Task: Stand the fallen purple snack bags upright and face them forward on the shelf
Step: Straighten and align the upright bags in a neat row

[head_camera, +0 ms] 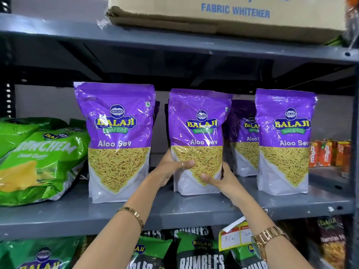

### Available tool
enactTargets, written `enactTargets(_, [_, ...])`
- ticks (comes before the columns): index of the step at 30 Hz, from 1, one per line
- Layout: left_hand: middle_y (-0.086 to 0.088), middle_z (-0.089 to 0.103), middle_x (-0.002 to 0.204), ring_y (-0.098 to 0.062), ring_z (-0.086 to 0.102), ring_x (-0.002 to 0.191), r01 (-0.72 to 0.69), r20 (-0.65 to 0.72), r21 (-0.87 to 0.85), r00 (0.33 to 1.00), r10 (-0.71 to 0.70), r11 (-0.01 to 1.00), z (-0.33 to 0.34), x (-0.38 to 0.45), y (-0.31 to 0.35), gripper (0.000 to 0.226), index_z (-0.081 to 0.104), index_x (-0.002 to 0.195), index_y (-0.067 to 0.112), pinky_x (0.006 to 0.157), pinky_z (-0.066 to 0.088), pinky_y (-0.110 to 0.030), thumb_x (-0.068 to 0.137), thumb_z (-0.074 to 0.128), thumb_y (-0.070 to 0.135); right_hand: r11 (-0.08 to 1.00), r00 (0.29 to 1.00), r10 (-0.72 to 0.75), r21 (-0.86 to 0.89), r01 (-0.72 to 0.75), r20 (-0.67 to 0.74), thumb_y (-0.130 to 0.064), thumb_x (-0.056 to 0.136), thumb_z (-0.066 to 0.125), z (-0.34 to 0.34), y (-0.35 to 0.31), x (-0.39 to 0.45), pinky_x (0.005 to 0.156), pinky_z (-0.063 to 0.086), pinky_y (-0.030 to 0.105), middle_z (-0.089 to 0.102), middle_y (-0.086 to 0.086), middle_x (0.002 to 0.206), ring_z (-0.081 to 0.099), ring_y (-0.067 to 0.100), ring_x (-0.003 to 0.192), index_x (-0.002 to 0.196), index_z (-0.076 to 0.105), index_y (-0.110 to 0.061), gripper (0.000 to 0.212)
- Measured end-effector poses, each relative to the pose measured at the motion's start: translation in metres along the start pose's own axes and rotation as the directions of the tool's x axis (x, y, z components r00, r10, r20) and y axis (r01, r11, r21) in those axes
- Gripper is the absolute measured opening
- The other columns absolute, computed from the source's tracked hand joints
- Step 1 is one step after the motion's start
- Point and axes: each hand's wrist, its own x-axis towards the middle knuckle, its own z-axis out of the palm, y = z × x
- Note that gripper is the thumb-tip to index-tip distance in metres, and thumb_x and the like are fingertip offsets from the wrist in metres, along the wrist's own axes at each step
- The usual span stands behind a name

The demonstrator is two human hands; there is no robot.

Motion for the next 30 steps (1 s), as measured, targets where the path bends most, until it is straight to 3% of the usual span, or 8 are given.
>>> enactTargets(9, [-0.010, 0.066, 0.117, -0.027, 0.060, 0.112, 0.049, -0.032, -0.003, 0.998, -0.049, 0.999, 0.005, -0.003, -0.001, 0.045, 0.056, 0.107, 0.019, 0.102, 0.046, -0.038, 0.073, 0.073, -0.005, 0.997, 0.997, 0.066, 0.041, -0.065, -0.030, -0.031, 0.057, 0.083, -0.004, 0.005, 0.005, 0.094, 0.041, 0.031, 0.056, 0.000, 0.123, 0.051, 0.019, 0.117, 0.132, 0.038, -0.019, 0.088])
enactTargets(13, [0.005, 0.042, 0.144, -0.010, 0.041, 0.132, -0.090, -0.226, 0.124, 0.967, 0.117, 0.988, 0.020, -0.015, 0.005, 0.100, 0.027, 0.143, 0.021, 0.109, 0.035, -0.028, 0.062, 0.085, 0.009, 0.993, 0.970, 0.016, 0.120, 0.014, -0.241, -0.034, 0.063, 0.079, -0.009, -0.002, 0.000, 0.104, 0.040, 0.039, 0.054, 0.009, 0.132, 0.051, 0.024, 0.121, 0.135, 0.037, -0.016, 0.085])
enactTargets(16, [0.012, 0.018, 0.150, 0.004, 0.017, 0.137, -0.300, -0.335, 0.438, 0.820, 0.464, 0.847, 0.046, -0.025, 0.015, 0.111, 0.007, 0.151, 0.021, 0.111, 0.016, -0.013, 0.069, 0.081, 0.022, 0.939, 0.698, -0.328, -0.139, 0.315, -0.637, -0.027, 0.079, 0.062, -0.031, -0.014, -0.013, 0.094, 0.046, 0.041, 0.058, 0.009, 0.114, 0.056, 0.029, 0.107, 0.117, 0.051, -0.008, 0.044])
enactTargets(19, [0.004, 0.020, 0.149, -0.010, 0.017, 0.142, -0.441, -0.135, 0.698, 0.693, 0.708, 0.564, 0.079, -0.020, 0.018, 0.093, 0.023, 0.146, 0.010, 0.113, 0.008, -0.003, 0.072, 0.073, 0.034, 0.824, 0.419, -0.562, -0.435, 0.363, -0.713, -0.022, 0.079, 0.057, -0.069, -0.014, -0.012, 0.090, 0.042, 0.052, 0.055, 0.020, 0.105, 0.049, 0.032, 0.101, 0.106, 0.050, 0.000, 0.035])
enactTargets(21, [0.001, 0.029, 0.147, -0.011, 0.023, 0.139, -0.481, -0.013, 0.724, 0.707, 0.707, 0.494, 0.103, -0.010, 0.015, 0.079, 0.035, 0.142, 0.004, 0.114, 0.013, -0.005, 0.076, 0.070, 0.030, 0.814, 0.329, -0.576, -0.490, 0.312, -0.748, -0.020, 0.077, 0.057, -0.102, -0.011, -0.007, 0.095, 0.036, 0.047, 0.054, 0.027, 0.109, 0.043, 0.029, 0.105, 0.106, 0.048, 0.005, 0.039])
enactTargets(23, [-0.002, 0.038, 0.149, -0.013, 0.032, 0.139, -0.446, 0.035, 0.677, 0.814, 0.580, 0.586, 0.127, -0.001, 0.010, 0.073, 0.038, 0.141, 0.007, 0.116, 0.023, -0.019, 0.078, 0.071, 0.024, 0.860, 0.360, -0.509, -0.440, 0.259, -0.782, -0.029, 0.074, 0.058, -0.134, -0.005, -0.003, 0.100, 0.032, 0.045, 0.051, 0.029, 0.117, 0.042, 0.031, 0.113, 0.113, 0.046, 0.006, 0.054])
enactTargets(26, [-0.003, 0.039, 0.148, -0.018, 0.039, 0.136, -0.274, 0.015, 0.517, 0.950, 0.311, 0.811, 0.156, 0.017, -0.009, 0.083, 0.034, 0.142, 0.015, 0.115, 0.032, -0.036, 0.072, 0.075, 0.030, 0.948, 0.545, -0.317, -0.252, 0.192, -0.776, -0.042, 0.071, 0.061, -0.171, 0.012, -0.002, 0.107, 0.028, 0.041, 0.041, 0.026, 0.134, 0.038, 0.035, 0.126, 0.130, 0.035, 0.003, 0.079])
enactTargets(30, [-0.004, 0.041, 0.146, -0.023, 0.042, 0.134, -0.082, 0.014, 0.472, 0.996, 0.086, 0.878, 0.184, 0.039, -0.028, 0.101, 0.027, 0.144, 0.018, 0.110, 0.038, -0.039, 0.061, 0.080, 0.042, 0.993, 0.751, -0.061, 0.040, 0.115, -0.658, -0.028, 0.085, 0.060, -0.193, 0.025, 0.008, 0.109, 0.028, 0.039, 0.034, 0.019, 0.145, 0.035, 0.030, 0.133, 0.141, 0.023, -0.005, 0.071])
